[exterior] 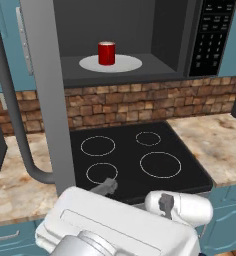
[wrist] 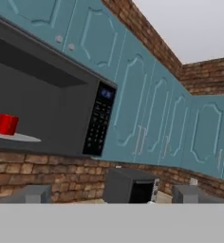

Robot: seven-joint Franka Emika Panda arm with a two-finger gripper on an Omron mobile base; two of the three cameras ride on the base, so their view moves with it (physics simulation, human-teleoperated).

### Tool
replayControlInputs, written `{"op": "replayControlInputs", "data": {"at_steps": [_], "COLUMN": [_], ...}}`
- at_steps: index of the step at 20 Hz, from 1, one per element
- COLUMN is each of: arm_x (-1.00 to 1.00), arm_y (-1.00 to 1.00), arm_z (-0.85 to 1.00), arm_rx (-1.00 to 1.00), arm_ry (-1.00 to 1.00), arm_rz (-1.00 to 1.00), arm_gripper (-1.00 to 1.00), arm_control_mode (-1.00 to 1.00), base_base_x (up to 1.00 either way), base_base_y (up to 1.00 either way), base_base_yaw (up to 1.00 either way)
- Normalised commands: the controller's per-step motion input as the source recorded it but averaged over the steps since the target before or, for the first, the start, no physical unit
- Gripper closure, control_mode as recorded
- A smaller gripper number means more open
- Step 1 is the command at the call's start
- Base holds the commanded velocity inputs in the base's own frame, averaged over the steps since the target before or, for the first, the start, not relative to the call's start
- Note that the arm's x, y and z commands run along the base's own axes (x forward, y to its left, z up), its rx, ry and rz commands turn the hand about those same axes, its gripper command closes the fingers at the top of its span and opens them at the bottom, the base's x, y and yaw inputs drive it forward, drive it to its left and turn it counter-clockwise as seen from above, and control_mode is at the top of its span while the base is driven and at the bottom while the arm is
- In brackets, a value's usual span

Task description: Pick the mug from the counter and place it inside the microwave. Then close the microwave.

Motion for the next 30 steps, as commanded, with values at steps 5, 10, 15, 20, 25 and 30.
{"op": "replayControlInputs", "data": {"at_steps": [5, 10, 15, 20, 25, 30], "arm_x": [0.0, 0.08, 0.39, 0.23, 0.0, 0.0], "arm_y": [0.38, 0.38, 0.37, 0.41, 0.52, 0.44], "arm_z": [-0.12, -0.06, -0.16, -0.32, -0.24, -0.08], "arm_rx": [-0.01, -0.03, -0.05, -0.02, -0.06, -0.06], "arm_ry": [-0.02, 0.0, 0.0, 0.0, 0.0, 0.0], "arm_rz": [-0.14, -0.13, -0.13, -0.1, -0.05, -0.07], "arm_gripper": [-1.0, -1.0, -1.0, -1.0, -1.0, -1.0], "arm_control_mode": [-1.0, -1.0, -1.0, -1.0, -1.0, -1.0], "base_base_x": [0.0, 0.0, 0.0, 0.0, 0.0, 0.0], "base_base_y": [0.0, 0.0, 0.0, 0.0, 0.0, 0.0], "base_base_yaw": [0.0, 0.0, 0.0, 0.0, 0.0, 0.0]}}
